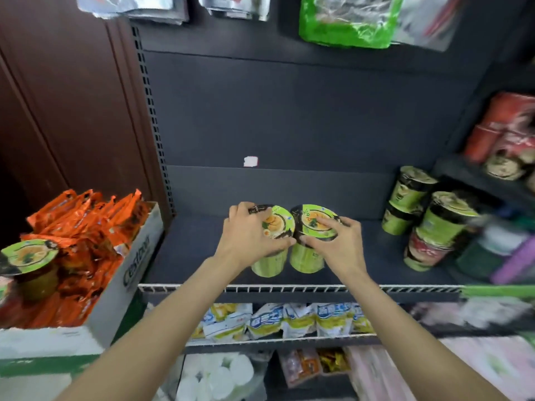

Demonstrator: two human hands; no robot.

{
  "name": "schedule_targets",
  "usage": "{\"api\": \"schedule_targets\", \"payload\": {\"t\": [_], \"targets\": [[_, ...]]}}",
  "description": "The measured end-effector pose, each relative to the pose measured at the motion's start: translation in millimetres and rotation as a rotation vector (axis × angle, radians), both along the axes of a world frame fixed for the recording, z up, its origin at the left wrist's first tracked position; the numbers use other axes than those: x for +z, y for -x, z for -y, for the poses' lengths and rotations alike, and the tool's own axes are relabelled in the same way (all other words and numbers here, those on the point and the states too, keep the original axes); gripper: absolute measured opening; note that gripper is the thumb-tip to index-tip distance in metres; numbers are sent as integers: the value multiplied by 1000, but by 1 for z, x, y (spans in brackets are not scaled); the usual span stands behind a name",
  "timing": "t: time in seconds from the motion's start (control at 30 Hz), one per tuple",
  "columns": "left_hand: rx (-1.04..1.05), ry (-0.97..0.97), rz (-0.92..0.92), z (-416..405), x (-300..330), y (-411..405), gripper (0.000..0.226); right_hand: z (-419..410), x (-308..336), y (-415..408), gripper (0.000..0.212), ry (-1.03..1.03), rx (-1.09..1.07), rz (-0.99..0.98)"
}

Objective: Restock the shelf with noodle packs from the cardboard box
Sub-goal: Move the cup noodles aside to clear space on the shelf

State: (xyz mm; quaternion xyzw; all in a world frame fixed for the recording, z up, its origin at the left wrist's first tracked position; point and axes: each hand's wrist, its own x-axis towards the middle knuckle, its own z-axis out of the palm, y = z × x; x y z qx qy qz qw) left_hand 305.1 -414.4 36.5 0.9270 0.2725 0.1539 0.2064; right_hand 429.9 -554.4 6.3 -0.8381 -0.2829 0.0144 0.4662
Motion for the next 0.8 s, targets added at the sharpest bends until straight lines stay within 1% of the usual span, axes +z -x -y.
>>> {"api": "schedule_targets", "payload": {"t": [0.17, 0.33, 0.47, 0.6, 0.8], "targets": [[-69, 5, 0, 19, -7, -85, 86, 27, -12, -74, 58, -5, -71, -6], [-124, 42, 24, 13, -19, -176, 86, 26, -24, -162, 59, 45, -104, 21], [-150, 2, -30, 4, -25, -240, 86, 18, -34, -225, 61, 96, -110, -9], [-152, -7, -54, -3, -30, -286, 87, 9, -49, -274, 62, 121, -90, -14], [-110, 19, -84, -4, -42, -328, 87, 4, -75, -325, 58, 148, -47, -46]]}}
